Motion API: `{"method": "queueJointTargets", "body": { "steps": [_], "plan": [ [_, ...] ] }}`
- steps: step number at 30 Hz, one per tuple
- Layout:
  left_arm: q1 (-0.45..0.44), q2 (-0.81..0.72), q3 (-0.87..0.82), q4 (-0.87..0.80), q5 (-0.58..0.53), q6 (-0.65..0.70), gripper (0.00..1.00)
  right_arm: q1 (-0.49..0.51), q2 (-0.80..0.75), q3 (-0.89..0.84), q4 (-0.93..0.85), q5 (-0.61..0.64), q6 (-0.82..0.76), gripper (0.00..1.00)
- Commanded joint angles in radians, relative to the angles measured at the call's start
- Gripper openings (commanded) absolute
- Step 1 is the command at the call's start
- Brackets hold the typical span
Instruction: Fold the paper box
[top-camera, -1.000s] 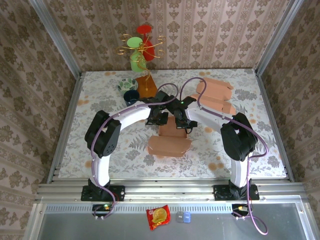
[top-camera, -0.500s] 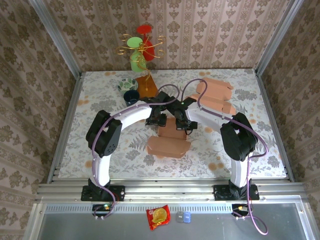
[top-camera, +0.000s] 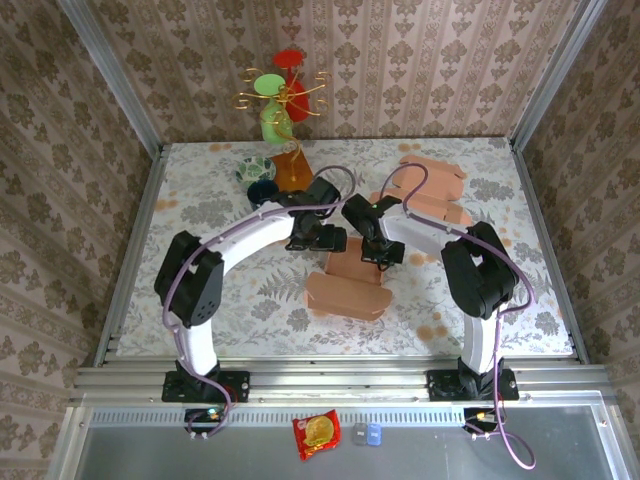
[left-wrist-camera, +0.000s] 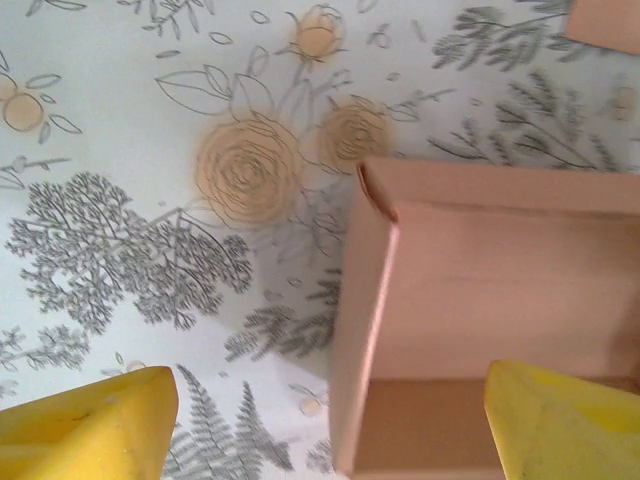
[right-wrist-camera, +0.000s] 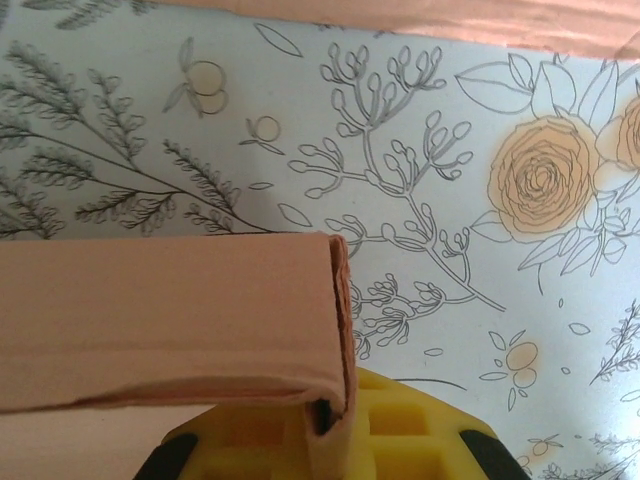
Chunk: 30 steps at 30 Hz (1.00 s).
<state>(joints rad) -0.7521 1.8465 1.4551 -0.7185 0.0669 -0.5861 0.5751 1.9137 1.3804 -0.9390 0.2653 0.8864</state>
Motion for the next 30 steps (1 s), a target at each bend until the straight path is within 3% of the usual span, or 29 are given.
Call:
{"method": "queueJointTargets", "body": {
  "steps": [1,11,17,23,26,30],
  "plan": [
    [0.022,-0.071,-0.013,0.027,0.039,-0.037,0.8,-0.018,0.021,-0.021,-0.021,-0.026,0.083,0.0],
    [0.124,-0.213,-0.055,0.021,0.028,-0.022,0.73,-0.104,-0.058,-0.132,-0.046,-0.214,0.469,0.0],
    [0.173,-0.281,-0.118,-0.013,0.038,0.021,0.7,-0.121,-0.036,-0.108,-0.108,-0.353,0.673,0.0],
    [0.191,-0.347,-0.217,-0.02,0.062,0.026,0.65,-0.11,-0.078,-0.22,0.028,-0.494,0.925,0.0],
    [0.205,-0.376,-0.288,0.008,0.086,-0.004,0.59,-0.098,-0.105,-0.274,0.136,-0.542,1.027,0.0],
    [0.224,-0.398,-0.386,0.099,0.155,-0.06,0.4,-0.09,-0.118,-0.289,0.178,-0.557,1.059,0.01]
  ]
}}
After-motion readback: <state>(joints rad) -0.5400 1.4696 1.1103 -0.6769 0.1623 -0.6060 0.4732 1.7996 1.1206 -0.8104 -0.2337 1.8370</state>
